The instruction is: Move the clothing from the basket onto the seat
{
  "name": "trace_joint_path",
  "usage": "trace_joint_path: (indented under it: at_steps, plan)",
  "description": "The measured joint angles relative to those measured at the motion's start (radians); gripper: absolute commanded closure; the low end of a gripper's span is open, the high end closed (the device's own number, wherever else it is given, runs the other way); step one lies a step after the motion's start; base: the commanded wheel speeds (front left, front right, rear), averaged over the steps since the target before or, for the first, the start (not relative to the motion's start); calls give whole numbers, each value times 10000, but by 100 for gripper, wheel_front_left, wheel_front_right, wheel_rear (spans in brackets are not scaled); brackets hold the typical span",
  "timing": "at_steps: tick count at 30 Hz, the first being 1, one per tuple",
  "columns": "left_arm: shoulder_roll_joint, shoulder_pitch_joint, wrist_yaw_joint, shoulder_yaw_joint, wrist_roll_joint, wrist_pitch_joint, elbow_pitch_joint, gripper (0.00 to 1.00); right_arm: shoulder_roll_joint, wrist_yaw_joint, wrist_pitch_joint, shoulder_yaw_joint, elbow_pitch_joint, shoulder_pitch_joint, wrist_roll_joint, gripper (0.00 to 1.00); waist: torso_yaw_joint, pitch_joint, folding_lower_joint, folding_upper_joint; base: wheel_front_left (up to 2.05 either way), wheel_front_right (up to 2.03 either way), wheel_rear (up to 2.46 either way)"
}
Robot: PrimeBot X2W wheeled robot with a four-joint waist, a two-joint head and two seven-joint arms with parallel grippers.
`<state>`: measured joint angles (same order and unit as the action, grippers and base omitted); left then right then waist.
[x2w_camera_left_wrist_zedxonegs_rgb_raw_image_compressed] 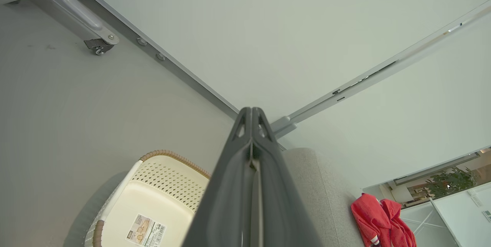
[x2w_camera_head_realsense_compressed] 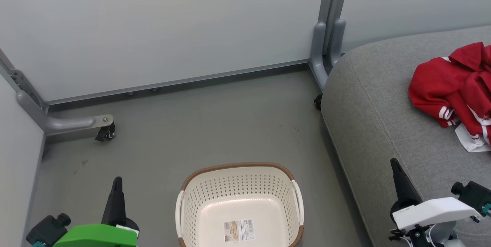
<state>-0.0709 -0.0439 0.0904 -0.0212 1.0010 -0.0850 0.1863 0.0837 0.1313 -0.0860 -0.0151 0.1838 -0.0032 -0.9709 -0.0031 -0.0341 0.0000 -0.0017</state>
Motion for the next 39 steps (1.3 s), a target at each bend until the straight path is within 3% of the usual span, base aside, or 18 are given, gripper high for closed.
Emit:
trace_joint_path:
  at_steps: [39]
  plan:
    - [-23, 824, 236, 585, 3770, 1026, 341, 100, -56, -4, 1037, 571, 341, -577, -3956, 100, 15, 194, 0, 0, 0, 0, 0]
